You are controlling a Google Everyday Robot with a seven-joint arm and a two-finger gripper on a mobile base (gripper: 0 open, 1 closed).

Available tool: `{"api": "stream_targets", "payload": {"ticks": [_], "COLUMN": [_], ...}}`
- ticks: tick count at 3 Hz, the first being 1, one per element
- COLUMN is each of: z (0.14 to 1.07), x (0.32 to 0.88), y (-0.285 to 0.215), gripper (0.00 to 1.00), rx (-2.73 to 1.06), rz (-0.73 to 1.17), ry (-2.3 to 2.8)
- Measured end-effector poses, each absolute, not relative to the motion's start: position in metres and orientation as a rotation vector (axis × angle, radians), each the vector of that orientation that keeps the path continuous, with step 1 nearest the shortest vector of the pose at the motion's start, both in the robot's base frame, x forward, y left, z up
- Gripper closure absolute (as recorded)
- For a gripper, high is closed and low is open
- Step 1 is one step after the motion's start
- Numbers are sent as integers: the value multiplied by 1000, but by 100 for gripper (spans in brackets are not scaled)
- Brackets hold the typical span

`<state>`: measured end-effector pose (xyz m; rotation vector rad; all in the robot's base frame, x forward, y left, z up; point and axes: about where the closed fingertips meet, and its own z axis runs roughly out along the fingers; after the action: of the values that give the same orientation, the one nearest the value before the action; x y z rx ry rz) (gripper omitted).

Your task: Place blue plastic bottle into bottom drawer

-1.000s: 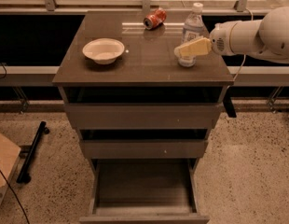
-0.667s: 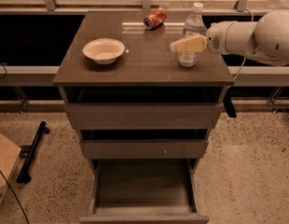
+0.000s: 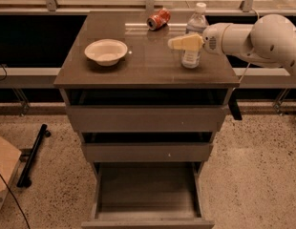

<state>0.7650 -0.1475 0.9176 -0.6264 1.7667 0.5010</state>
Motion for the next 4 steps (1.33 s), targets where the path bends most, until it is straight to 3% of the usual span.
{"api": "stream_targets", "payload": {"ticks": [2,3,4], "z": [922,941,952], "x": [759,735,696], "y": [-134,-124,-111], "gripper": [66,95,100], "rx": [-693,-842,-1037], "rz": [504,443,408], "ry": [1781,1851,1872]}}
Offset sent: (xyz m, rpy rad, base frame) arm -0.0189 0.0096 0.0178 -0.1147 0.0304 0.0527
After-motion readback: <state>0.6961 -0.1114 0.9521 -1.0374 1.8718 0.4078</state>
